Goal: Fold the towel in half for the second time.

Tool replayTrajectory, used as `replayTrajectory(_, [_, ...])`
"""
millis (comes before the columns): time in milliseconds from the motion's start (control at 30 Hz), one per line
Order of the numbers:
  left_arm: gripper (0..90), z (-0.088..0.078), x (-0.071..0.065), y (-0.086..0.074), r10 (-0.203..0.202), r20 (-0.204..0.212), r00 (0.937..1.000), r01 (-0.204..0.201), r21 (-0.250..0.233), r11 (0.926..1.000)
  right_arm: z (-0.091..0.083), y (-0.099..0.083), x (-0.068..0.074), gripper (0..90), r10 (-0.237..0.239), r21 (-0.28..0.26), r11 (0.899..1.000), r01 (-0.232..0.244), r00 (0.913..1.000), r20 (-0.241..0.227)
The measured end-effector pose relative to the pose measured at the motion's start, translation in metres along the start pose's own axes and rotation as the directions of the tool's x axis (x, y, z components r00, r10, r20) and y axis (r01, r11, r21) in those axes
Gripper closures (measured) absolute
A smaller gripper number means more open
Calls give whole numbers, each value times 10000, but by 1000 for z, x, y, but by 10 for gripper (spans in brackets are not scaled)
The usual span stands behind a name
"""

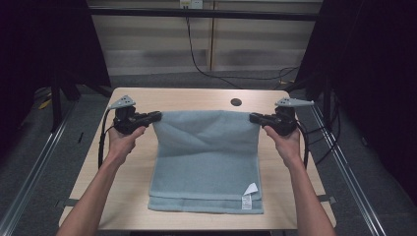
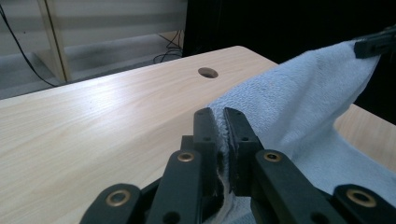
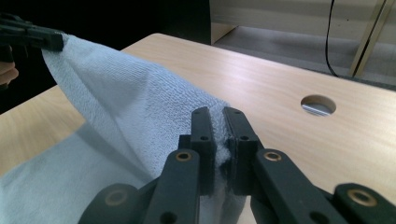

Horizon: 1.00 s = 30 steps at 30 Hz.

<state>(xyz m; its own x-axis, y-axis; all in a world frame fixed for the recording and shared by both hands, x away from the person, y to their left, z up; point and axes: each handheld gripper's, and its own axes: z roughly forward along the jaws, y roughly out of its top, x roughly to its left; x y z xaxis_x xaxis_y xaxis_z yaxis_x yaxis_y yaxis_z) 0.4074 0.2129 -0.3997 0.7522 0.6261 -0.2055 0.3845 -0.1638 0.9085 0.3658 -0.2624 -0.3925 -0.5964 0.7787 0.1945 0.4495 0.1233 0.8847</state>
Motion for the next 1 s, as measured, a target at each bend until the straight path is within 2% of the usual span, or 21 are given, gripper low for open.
replayTrajectory(200, [844,-13,-14,-4,359,220,9991,-356,-117,9993,-16,-11,8,841,7,-206,9998,-13,9996,-284])
replayTrajectory(333, [844,-27,-23,-11,616,310,9976,-611,-195,9979,-27,-14,19,839,-215,-207,9996,207,9990,-392])
replayTrajectory(433, [844,-36,-28,-16,527,470,9975,-515,-263,9983,-36,-16,28,839,-411,-237,9989,399,9977,-537])
replayTrajectory(500, [842,-40,-32,-20,664,533,9964,-652,-251,9976,-40,-18,34,839,-539,-175,9984,530,9969,-570])
replayTrajectory(567, [841,-44,-36,-26,571,752,9955,-549,-310,9980,-42,-22,39,837,-596,-39,9982,595,9967,-550])
replayTrajectory(733, [839,-47,-42,-48,480,1027,9936,-479,-42,9988,-49,-44,47,834,-334,292,9989,356,9969,-717])
replayTrajectory(833, [829,-51,-50,-61,474,1440,9884,-496,120,9987,-53,-62,54,832,-353,637,9972,400,9966,-740])
replayTrajectory(1000, [828,-56,-62,-80,542,1637,9850,-653,632,9959,-63,-89,62,826,21,876,9961,57,9961,-882])
